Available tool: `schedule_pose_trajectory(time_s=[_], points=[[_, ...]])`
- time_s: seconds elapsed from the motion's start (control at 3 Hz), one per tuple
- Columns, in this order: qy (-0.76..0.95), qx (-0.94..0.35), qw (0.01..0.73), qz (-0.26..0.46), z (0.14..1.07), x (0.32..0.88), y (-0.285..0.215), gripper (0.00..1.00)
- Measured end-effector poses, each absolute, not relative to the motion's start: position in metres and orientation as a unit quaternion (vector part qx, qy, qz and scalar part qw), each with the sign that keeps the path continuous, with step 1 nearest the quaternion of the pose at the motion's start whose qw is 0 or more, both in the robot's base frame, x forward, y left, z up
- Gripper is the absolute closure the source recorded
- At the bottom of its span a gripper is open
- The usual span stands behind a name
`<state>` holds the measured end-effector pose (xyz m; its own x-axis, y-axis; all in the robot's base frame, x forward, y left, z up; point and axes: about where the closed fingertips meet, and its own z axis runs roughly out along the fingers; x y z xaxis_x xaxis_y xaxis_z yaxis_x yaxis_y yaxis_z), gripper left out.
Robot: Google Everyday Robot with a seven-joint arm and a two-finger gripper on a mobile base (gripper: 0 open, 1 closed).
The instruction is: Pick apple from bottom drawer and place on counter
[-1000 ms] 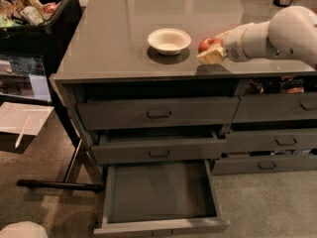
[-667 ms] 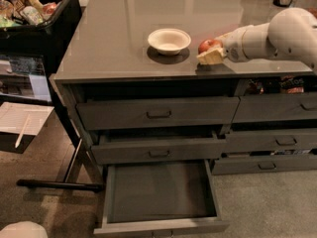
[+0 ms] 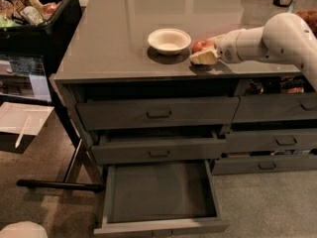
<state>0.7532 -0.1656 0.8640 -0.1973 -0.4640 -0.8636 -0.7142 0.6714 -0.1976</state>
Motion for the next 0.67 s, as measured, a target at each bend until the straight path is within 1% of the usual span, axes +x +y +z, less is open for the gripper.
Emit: schedule_pose_trajectory(time_s=[0.33, 0.67], points=[[0.757, -0.393, 0.505, 0.133, 0.8638, 0.7532, -0.1619, 0.0], [0.757, -0.393, 0.505, 0.133, 0.8638, 0.7532, -0.1619, 0.0]])
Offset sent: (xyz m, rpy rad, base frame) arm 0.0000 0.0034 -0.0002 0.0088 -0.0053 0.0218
